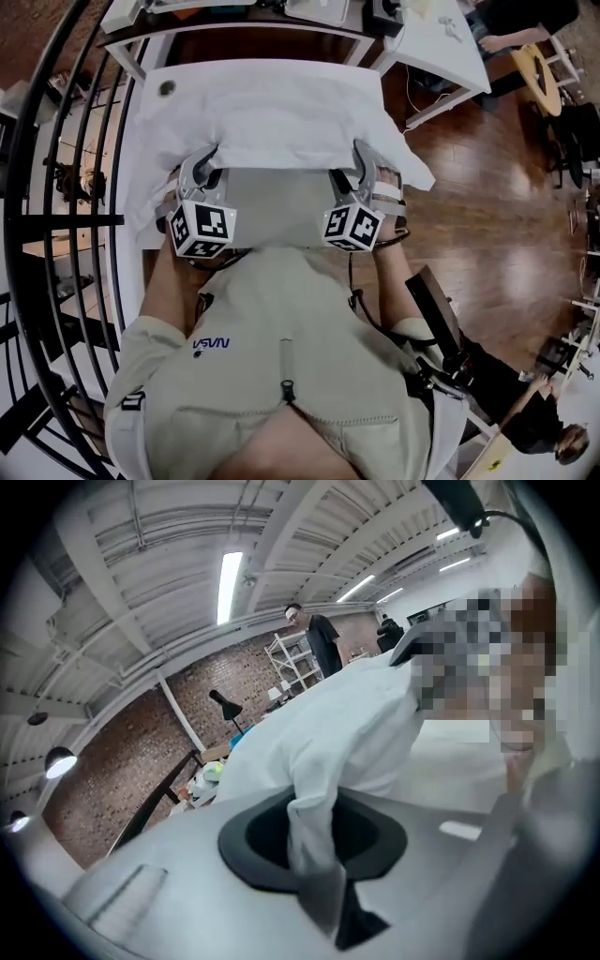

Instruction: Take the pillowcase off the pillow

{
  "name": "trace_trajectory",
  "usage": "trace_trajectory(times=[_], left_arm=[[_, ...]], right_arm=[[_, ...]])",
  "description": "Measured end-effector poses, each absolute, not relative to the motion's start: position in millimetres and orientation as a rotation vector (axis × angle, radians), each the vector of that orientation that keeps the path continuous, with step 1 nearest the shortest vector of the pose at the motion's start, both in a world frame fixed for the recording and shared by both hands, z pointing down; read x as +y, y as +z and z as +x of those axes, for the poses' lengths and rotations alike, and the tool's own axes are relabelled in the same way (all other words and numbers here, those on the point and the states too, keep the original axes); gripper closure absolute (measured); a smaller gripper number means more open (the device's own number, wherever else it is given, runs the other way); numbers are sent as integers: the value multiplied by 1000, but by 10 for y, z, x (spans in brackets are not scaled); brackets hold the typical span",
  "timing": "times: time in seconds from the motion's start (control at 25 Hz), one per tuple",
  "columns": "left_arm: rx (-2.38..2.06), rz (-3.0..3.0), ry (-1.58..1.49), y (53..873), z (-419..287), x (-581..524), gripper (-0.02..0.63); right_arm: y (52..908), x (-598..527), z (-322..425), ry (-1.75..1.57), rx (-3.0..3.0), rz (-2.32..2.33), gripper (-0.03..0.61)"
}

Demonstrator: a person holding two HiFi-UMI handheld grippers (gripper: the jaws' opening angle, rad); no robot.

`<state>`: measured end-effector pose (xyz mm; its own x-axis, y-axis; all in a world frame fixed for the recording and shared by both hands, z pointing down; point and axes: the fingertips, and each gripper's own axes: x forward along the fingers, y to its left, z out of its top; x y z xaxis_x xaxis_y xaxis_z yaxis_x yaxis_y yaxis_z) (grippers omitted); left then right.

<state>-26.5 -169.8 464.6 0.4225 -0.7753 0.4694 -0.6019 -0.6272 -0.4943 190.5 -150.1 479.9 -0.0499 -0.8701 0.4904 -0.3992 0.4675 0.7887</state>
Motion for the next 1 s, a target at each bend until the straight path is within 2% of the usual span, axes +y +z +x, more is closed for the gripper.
trace_trajectory(times=[0.04,0.12,0.24,0.44,0.56,0.72,0.84,0.92,1.0], left_arm=[[1180,-2425,-1000,4625,-251,-1700,541],[1137,-2401,-999,4541,-230,-1711,554],[1099,-2353,-971,4230,-246,-1791,560],[998,-2296,-958,3560,-257,-1882,565],[933,-2378,-990,3470,-249,-1910,565],[955,-2492,-986,3789,-199,-2300,530],[1066,-2444,-832,3802,-154,-2588,488],[1154,-2442,-692,3618,-159,-2615,524],[1199,-2468,-581,3429,-171,-2561,534]], right_arm=[[4807,-1576,1919,-600,-1620,1136,318],[4639,-1642,1901,-611,-1636,1192,451],[4190,-1668,1861,-587,-1734,1217,536],[3436,-1674,1804,-467,-1918,1172,551],[3262,-1662,1816,-376,-1956,1118,551],[3720,-2067,1918,-218,-1914,1083,541],[4162,-2545,2014,-223,-1870,1127,535],[4325,-2835,2046,-282,-1842,1144,531],[4447,-3093,2075,-333,-1812,1146,531]])
